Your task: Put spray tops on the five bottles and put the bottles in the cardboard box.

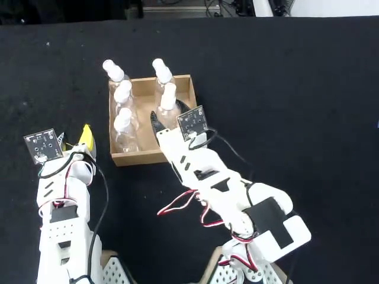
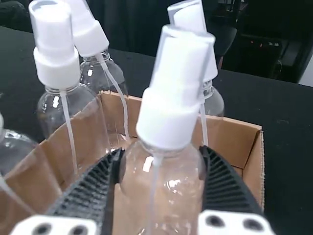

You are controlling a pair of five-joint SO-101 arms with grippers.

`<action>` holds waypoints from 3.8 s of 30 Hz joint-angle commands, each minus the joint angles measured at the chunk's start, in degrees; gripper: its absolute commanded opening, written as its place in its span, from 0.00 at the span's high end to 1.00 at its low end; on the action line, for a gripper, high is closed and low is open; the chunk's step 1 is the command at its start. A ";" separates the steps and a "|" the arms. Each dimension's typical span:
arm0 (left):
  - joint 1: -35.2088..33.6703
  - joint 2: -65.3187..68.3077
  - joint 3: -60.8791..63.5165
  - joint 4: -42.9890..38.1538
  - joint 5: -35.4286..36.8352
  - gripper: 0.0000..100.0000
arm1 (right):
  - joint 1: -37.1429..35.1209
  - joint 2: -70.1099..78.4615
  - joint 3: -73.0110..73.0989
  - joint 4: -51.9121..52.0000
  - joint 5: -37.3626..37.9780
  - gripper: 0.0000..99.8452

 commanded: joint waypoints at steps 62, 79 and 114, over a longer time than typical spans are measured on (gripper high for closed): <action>0.13 -1.23 -0.66 -1.49 -0.26 0.81 | 1.76 -41.54 -11.03 24.35 0.53 0.94; -0.13 -1.23 0.04 -0.88 -0.26 0.97 | 29.63 -61.67 -2.24 78.95 0.62 0.99; 4.00 -39.38 2.95 29.10 -2.64 0.97 | 34.11 -108.62 28.26 120.09 0.53 0.99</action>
